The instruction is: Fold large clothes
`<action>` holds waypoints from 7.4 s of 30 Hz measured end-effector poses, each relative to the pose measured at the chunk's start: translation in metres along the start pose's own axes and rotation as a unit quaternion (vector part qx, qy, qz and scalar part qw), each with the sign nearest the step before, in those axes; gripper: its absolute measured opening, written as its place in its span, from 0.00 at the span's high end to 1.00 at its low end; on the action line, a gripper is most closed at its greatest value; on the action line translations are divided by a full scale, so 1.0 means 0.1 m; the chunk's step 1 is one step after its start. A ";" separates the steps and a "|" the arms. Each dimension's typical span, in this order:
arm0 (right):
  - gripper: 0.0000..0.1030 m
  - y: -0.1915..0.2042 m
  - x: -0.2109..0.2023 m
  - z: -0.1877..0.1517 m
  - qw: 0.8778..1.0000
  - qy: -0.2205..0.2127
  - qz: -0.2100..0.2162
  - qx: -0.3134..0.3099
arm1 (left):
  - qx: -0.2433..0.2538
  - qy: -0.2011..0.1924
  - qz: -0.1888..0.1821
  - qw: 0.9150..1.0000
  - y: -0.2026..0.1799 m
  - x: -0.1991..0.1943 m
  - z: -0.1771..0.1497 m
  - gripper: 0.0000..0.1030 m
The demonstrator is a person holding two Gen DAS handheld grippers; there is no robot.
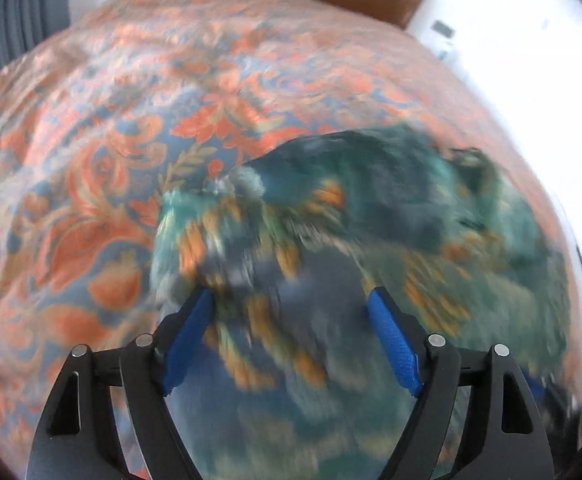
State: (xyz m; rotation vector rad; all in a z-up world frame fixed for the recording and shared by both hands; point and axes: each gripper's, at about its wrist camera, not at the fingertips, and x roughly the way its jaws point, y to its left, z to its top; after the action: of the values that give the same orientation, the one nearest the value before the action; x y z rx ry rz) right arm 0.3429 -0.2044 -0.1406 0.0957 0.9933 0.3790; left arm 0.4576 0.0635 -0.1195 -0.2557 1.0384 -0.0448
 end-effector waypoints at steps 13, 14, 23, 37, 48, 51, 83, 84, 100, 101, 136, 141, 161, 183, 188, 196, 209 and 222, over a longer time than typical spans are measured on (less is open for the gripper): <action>0.50 -0.04 0.09 -0.07 1.000 -0.005 0.016 -0.014 | -0.008 -0.028 0.046 0.999 0.08 -0.09 -0.20 0.16; 0.50 -0.05 0.06 -0.07 1.000 -0.009 0.021 -0.014 | -0.004 -0.036 0.042 0.998 0.07 -0.23 -0.27 0.15; 0.39 0.00 -0.80 -0.33 0.998 -0.062 -0.026 -0.013 | 0.095 -0.073 0.008 0.993 0.05 -1.46 -1.72 0.10; 0.22 -0.08 -2.18 -1.74 0.984 -0.114 -0.132 0.023 | 0.038 -0.126 0.017 0.991 0.35 -2.26 -3.05 0.05; 0.20 -0.03 -2.42 -2.17 0.976 -0.137 -0.162 0.044 | 0.016 -0.145 0.062 0.987 0.43 -2.34 -3.20 0.05; 0.20 0.03 -2.45 -2.18 0.975 -0.148 -0.163 0.037 | 0.002 -0.156 0.067 0.986 0.46 -2.38 -3.25 0.05; 0.20 0.17 -2.51 -2.28 0.975 -0.151 -0.161 0.031 | 0.021 -0.142 0.090 0.986 0.44 -2.34 -3.34 0.02; 0.20 0.17 -2.50 -2.28 0.975 -0.150 -0.161 0.031 | 0.027 -0.138 0.087 0.986 0.45 -2.34 -3.32 0.02; 0.20 -1.43 -2.46 -2.15 0.986 -0.023 -0.095 0.134 | -0.022 0.033 -0.115 0.993 0.66 -1.44 -2.82 0.02; 0.20 -1.49 -2.40 -2.16 0.986 -0.015 -0.078 0.143 | -0.017 0.042 -0.119 0.992 0.60 -1.38 -2.83 0.02; 0.87 -1.12 -2.50 -1.94 0.995 0.051 0.049 0.072 | 0.032 0.071 -0.120 0.990 0.25 -2.02 -3.25 0.89; 0.87 -1.14 -2.76 -2.46 0.989 0.074 0.075 0.105 | 0.037 0.107 -0.115 0.987 0.39 -2.26 -3.77 0.89; 0.88 -1.26 -2.80 -0.87 0.968 -0.047 0.174 0.174 | -0.064 -0.002 -0.181 0.981 0.46 -2.45 -1.54 0.88; 0.31 -2.22 -1.77 -0.52 0.889 -0.086 0.219 0.394 | -0.098 -0.034 -0.150 0.983 0.75 -2.10 -1.09 0.04; 0.31 -2.08 -1.92 -0.50 0.943 -0.061 0.138 0.298 | 0.013 0.028 -0.126 0.992 0.55 -1.73 -1.43 0.04; 0.31 -1.67 -1.33 -0.38 0.991 0.041 -0.011 0.124 | 0.043 0.046 -0.009 0.998 0.18 -0.96 -1.36 0.06; 0.89 -1.32 -1.69 -0.42 0.990 -0.038 -0.128 0.037 | 0.035 -0.043 0.006 0.998 0.21 -1.72 -1.40 0.93; 0.91 -0.97 -2.11 0.41 0.959 -0.190 -0.207 0.030 | 0.052 -0.187 0.089 0.977 -0.11 -1.74 -0.69 0.93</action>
State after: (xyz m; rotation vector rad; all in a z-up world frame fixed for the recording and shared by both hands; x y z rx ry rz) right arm 0.3001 -0.3660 0.0261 0.0109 0.6208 -0.0567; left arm 0.3107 0.0671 -0.0030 -0.0706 0.6781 0.1081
